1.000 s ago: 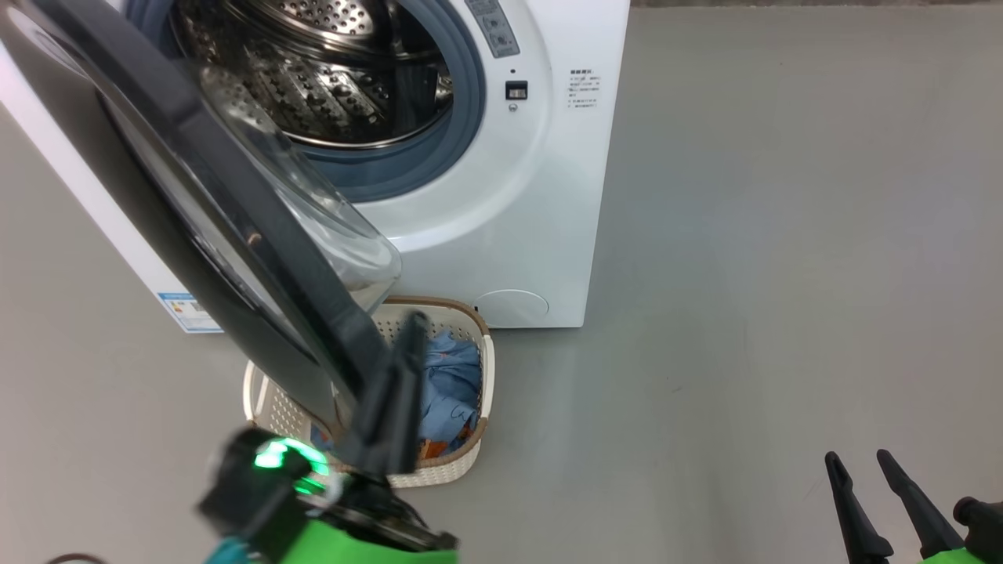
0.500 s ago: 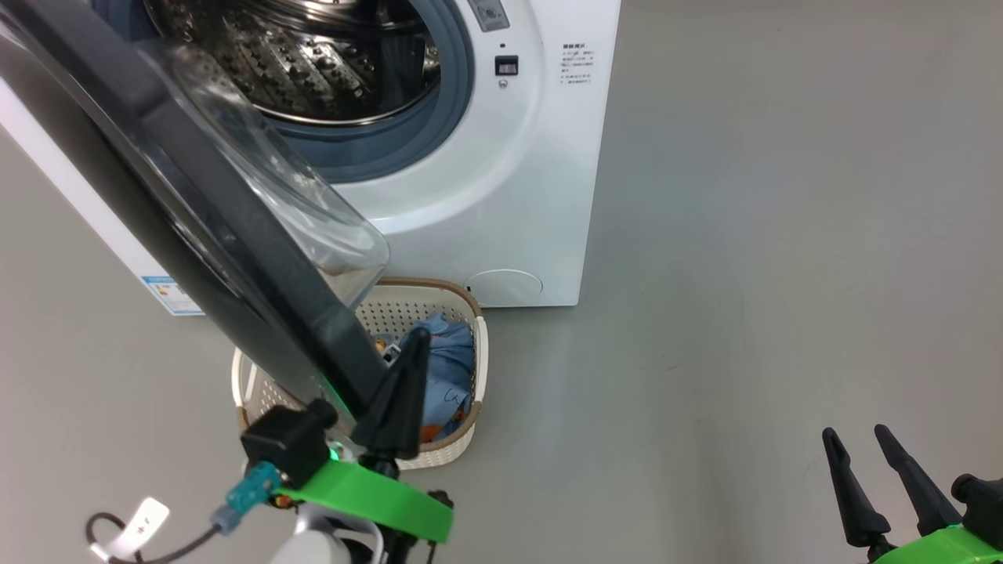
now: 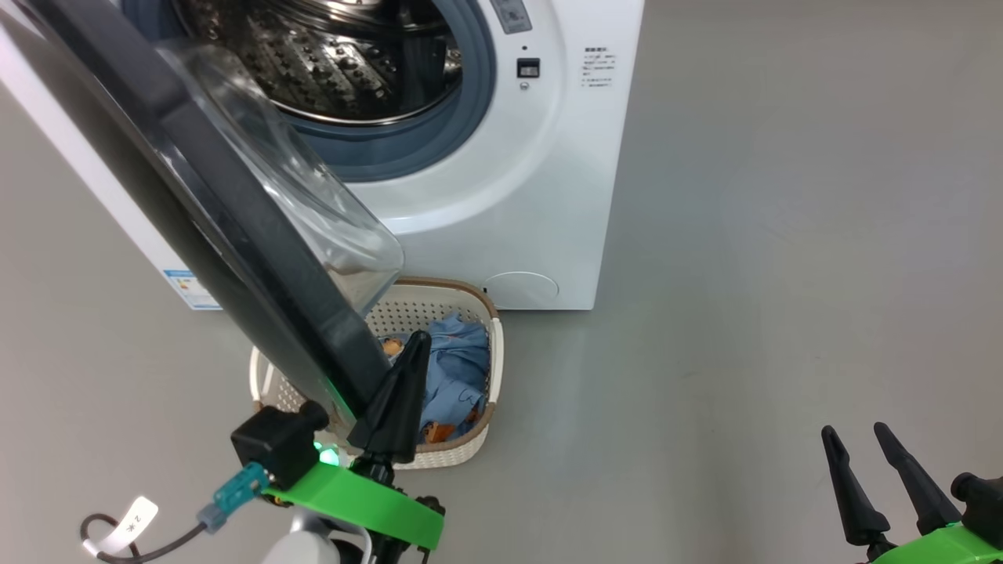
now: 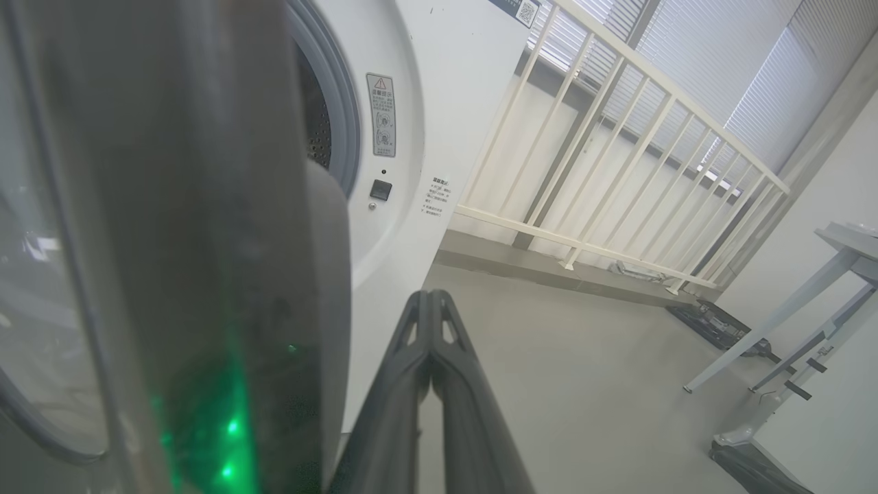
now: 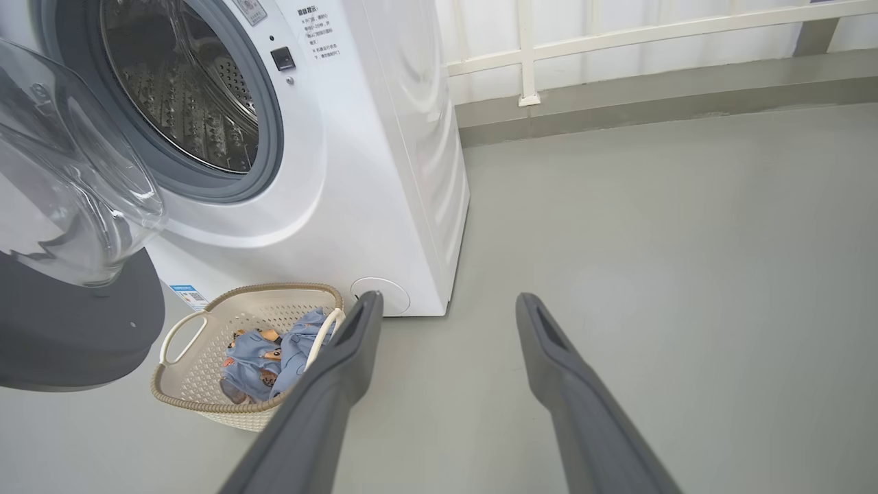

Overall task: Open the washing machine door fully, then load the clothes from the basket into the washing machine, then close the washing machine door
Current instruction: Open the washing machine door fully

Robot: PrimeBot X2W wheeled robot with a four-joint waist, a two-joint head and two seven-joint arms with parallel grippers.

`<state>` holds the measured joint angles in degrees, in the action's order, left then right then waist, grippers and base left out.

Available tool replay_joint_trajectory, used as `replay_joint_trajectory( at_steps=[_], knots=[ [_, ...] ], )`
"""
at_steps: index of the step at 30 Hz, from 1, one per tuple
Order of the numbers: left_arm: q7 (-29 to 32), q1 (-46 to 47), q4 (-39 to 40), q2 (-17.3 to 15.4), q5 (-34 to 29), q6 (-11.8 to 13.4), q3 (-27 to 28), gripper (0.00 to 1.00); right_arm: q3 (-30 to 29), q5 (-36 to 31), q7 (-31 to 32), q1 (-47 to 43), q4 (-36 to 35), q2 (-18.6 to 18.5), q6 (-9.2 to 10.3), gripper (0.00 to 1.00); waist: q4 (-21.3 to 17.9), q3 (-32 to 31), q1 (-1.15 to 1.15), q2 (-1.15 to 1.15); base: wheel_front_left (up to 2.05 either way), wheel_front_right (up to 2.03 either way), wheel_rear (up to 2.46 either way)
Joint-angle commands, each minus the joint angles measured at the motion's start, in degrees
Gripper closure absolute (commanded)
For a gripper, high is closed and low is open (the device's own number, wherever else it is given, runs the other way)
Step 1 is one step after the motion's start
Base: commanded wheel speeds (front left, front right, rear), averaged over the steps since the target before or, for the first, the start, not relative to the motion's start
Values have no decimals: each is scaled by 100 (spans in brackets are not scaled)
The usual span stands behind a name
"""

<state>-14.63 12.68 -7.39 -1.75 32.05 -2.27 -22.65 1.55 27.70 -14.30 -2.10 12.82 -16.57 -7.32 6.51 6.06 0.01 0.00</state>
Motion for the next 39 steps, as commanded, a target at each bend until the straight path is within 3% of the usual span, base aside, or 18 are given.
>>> replay_joint_trajectory(
  at_steps=[1, 17, 33, 39],
  knots=[
    [-37, 17, 125, -113, -63, 51, 327, 100, 146, -79, -70, 100, -159, -149, -17, 0, 64, -23, 0, 0, 0, 0, 0],
    [-37, -557, 204, -113, -360, 115, 668, 100, 236, -75, -70, 29, -202, -151, -17, 0, 544, -126, 0, 0, 0, 0, 0],
    [-37, -1090, 779, -113, -832, 508, 1215, 100, 264, -86, -70, 87, -236, -183, -17, 0, 1109, 18, 0, 0, 0, 0, 0],
    [-37, -1210, 954, -113, -1002, 776, 1550, 100, 282, -90, -70, 97, -239, -189, -17, 0, 1222, 47, 0, 0, 0, 0, 0]
  ],
)
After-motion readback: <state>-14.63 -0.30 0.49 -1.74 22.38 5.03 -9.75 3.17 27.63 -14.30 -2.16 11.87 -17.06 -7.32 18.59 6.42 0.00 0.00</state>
